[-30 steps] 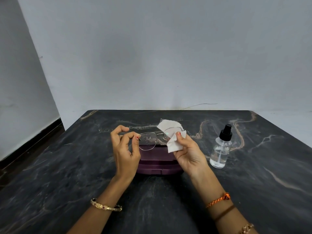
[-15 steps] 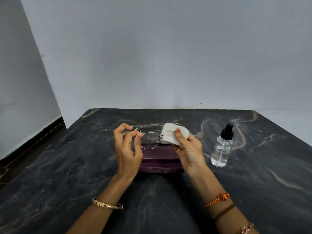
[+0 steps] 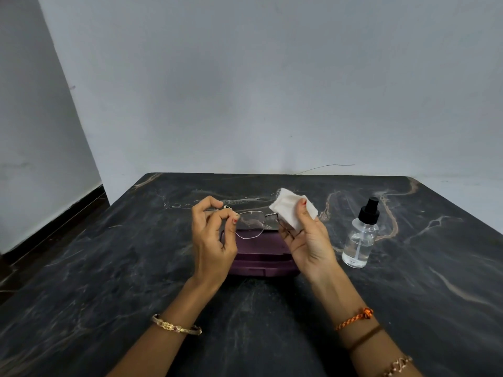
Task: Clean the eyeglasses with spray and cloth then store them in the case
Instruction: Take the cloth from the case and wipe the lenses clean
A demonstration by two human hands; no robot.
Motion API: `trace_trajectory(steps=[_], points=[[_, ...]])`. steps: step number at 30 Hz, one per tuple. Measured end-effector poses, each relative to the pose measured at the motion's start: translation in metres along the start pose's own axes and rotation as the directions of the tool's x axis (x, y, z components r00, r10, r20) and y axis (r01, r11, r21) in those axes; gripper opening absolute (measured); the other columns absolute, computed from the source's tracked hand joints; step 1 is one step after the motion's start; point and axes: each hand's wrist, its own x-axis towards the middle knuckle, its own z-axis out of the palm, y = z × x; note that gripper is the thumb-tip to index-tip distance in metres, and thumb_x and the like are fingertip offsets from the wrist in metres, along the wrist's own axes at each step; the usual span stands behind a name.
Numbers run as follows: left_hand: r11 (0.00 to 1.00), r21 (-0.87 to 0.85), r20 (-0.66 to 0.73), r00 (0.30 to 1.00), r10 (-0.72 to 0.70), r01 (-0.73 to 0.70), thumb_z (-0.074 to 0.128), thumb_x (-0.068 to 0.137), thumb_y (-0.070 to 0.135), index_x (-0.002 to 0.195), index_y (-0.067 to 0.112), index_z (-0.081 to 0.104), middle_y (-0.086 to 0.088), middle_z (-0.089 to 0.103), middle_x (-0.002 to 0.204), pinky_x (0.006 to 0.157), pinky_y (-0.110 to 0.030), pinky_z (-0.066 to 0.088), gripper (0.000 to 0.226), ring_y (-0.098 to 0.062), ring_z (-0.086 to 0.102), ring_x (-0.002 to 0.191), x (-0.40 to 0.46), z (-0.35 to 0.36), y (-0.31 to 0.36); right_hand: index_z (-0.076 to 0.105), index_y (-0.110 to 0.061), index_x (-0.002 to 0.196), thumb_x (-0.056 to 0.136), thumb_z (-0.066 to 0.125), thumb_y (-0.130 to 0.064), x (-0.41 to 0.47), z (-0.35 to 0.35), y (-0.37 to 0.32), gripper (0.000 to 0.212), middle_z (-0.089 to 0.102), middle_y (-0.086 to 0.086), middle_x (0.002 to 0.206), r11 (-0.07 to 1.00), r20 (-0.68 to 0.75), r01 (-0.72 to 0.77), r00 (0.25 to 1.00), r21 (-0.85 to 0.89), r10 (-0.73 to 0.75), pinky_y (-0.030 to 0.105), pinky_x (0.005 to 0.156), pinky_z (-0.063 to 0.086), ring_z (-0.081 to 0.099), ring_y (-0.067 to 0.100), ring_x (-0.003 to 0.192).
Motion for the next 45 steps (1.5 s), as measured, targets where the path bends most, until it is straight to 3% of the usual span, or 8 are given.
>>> trace_trajectory(steps=[8, 14, 19, 22, 30, 34, 40, 45], points=[[0.983, -0.161, 0.083, 0.993, -0.079, 0.092, 0.054, 0.086, 0.012, 0.086, 0.006, 0.063, -0.002, 0.041, 0.104, 0.079, -0.006, 0.042, 0.011, 0.011, 0.047, 0.096, 0.002, -0.001, 0.003, 0.058, -0.011, 0.088, 0.086, 0.050, -0.007, 0.000, 0.001, 0.001, 0.009, 0.074, -0.003, 0.069, 0.991, 0.052, 0.039, 0.998, 0.127, -0.046, 0.022, 0.060, 0.058, 0.070, 0.009, 0.067], [0.953, -0.225, 0.259, 0.956, -0.140, 0.201, 0.052, 0.081, 0.033, 0.094, 0.033, 0.058, 0.016, 0.066, 0.089, 0.091, -0.053, 0.045, 0.014, -0.011, 0.061, 0.093, 0.001, -0.004, 0.010, 0.059, -0.012, 0.085, 0.089, 0.050, -0.014, 0.003, 0.000, -0.004, 0.010, 0.072, -0.006, 0.067, 0.985, -0.032, 0.138, 0.990, 0.102, -0.135, 0.019, 0.057, 0.057, 0.068, 0.006, 0.063], [0.907, -0.308, 0.257, 0.943, -0.211, 0.287, 0.059, 0.084, 0.014, 0.087, 0.030, 0.058, 0.010, 0.067, 0.080, 0.080, -0.015, 0.048, 0.017, -0.001, 0.062, 0.083, 0.000, -0.002, 0.009, 0.062, -0.014, 0.083, 0.079, 0.060, -0.020, 0.003, -0.003, -0.010, 0.008, 0.073, -0.009, 0.066, 0.982, 0.027, 0.175, 0.984, -0.066, -0.174, 0.016, 0.058, 0.055, 0.068, 0.004, 0.065], [0.895, -0.313, 0.192, 0.944, -0.268, 0.318, 0.055, 0.085, 0.001, 0.085, 0.025, 0.057, 0.001, 0.064, 0.083, 0.077, -0.009, 0.046, 0.024, 0.002, 0.061, 0.082, 0.003, -0.003, 0.007, 0.064, -0.010, 0.084, 0.052, 0.072, -0.026, -0.001, -0.001, -0.011, 0.037, 0.075, -0.004, 0.071, 0.981, 0.168, 0.139, 0.979, -0.138, -0.115, 0.019, 0.061, 0.056, 0.069, 0.006, 0.069], [0.910, -0.276, 0.170, 0.948, -0.271, 0.310, 0.057, 0.083, 0.000, 0.082, 0.028, 0.057, 0.003, 0.064, 0.080, 0.077, -0.011, 0.047, 0.028, 0.001, 0.062, 0.081, 0.006, -0.005, 0.009, 0.063, -0.006, 0.084, 0.067, 0.062, -0.015, 0.001, -0.003, -0.011, 0.019, 0.073, -0.001, 0.066, 0.989, 0.153, 0.059, 0.987, -0.138, -0.037, 0.020, 0.056, 0.056, 0.068, 0.007, 0.063], [0.949, -0.204, 0.245, 0.951, -0.187, 0.240, 0.059, 0.078, 0.022, 0.079, 0.030, 0.058, 0.008, 0.064, 0.079, 0.088, -0.047, 0.048, 0.008, -0.017, 0.064, 0.082, 0.000, -0.004, 0.014, 0.063, -0.010, 0.081, 0.077, 0.060, -0.021, 0.003, -0.005, -0.010, 0.012, 0.074, -0.003, 0.064, 0.994, -0.004, 0.084, 0.996, -0.067, -0.084, 0.020, 0.057, 0.057, 0.069, 0.007, 0.063], [0.937, -0.195, 0.239, 0.941, -0.241, 0.290, 0.059, 0.077, 0.028, 0.079, 0.036, 0.056, 0.015, 0.065, 0.076, 0.087, -0.056, 0.045, 0.009, -0.018, 0.063, 0.082, -0.003, -0.003, 0.017, 0.064, -0.012, 0.084, 0.065, 0.065, -0.029, -0.001, -0.002, -0.008, 0.025, 0.073, -0.002, 0.073, 0.979, -0.020, 0.143, 0.989, -0.146, -0.147, 0.020, 0.056, 0.057, 0.069, 0.007, 0.067], [0.919, -0.244, 0.172, 0.947, -0.272, 0.308, 0.060, 0.082, 0.002, 0.079, 0.031, 0.056, 0.009, 0.062, 0.078, 0.073, -0.013, 0.050, 0.029, -0.006, 0.062, 0.077, -0.001, -0.003, 0.013, 0.061, -0.010, 0.098, 0.081, 0.056, -0.037, 0.000, -0.001, -0.013, 0.032, 0.066, 0.003, 0.089, 0.988, 0.079, 0.058, 0.996, -0.143, -0.047, 0.024, 0.065, 0.057, 0.065, 0.014, 0.081]])
